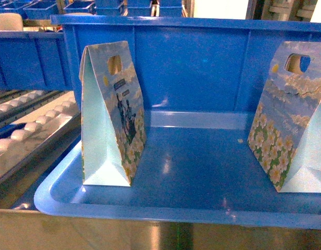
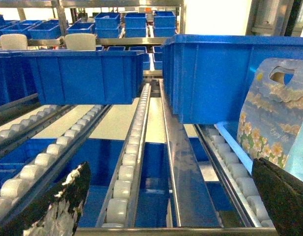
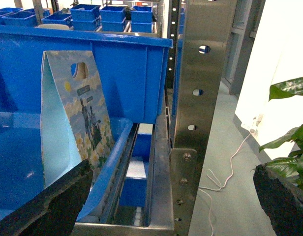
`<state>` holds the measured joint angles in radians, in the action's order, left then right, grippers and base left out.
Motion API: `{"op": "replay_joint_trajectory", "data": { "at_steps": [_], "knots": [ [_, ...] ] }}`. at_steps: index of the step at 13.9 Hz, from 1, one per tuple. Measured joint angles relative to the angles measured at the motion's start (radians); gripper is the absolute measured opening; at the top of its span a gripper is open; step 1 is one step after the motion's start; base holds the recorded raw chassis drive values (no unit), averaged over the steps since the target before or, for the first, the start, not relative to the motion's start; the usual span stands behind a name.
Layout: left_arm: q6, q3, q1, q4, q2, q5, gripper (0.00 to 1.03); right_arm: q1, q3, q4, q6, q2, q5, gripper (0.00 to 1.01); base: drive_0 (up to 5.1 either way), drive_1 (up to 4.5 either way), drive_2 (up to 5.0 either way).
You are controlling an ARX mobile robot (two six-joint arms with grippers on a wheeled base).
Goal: Move flower gift bag to table near conveyor
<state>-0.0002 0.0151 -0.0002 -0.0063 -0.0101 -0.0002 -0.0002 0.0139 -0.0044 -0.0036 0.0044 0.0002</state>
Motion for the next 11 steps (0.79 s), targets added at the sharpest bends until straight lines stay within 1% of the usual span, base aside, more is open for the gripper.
{"op": "replay_joint_trajectory", "data": {
  "at_steps": [11],
  "knots": [
    [0.000, 0.000, 0.000, 0.000, 0.000, 0.000, 0.98, 0.000, 0.000, 0.000, 0.000, 0.000, 0.000, 0.98, 0.0, 0.00, 0.0]
  ]
}}
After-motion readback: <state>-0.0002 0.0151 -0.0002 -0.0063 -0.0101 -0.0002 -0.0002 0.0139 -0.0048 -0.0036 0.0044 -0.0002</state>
